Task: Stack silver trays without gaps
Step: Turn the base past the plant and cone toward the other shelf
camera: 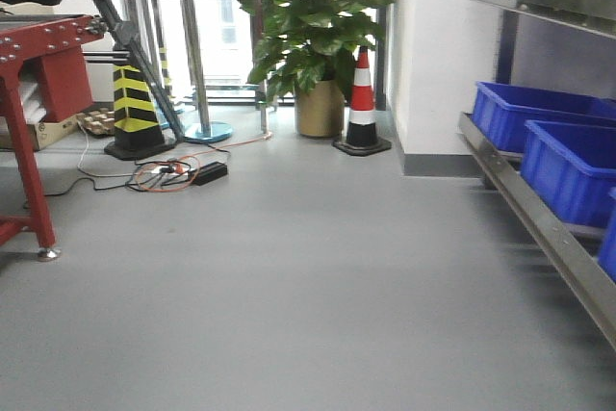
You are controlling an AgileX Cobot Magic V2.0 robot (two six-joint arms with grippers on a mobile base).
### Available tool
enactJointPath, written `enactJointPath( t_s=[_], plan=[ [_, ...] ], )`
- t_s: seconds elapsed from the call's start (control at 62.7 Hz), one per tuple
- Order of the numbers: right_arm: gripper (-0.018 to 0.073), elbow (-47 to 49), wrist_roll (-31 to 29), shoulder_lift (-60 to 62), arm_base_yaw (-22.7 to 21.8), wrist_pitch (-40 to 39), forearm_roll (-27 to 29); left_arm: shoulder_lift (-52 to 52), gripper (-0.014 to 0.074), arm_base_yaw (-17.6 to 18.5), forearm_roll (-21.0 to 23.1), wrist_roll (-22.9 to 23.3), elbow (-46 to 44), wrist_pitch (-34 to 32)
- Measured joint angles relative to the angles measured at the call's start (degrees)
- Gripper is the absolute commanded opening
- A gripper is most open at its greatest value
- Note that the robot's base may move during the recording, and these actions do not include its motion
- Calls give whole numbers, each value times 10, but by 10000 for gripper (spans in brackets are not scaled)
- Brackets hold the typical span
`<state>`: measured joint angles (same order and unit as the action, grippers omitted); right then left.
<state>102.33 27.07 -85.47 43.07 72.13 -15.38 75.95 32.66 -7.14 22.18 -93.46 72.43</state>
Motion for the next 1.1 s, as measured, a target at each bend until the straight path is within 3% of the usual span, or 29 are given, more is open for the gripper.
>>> enactJointPath(
  t_s=[1.1],
  plan=[
    [59, 0, 0, 0, 0, 0, -2, 0, -42, -1, 5, 0, 1, 0]
  ],
)
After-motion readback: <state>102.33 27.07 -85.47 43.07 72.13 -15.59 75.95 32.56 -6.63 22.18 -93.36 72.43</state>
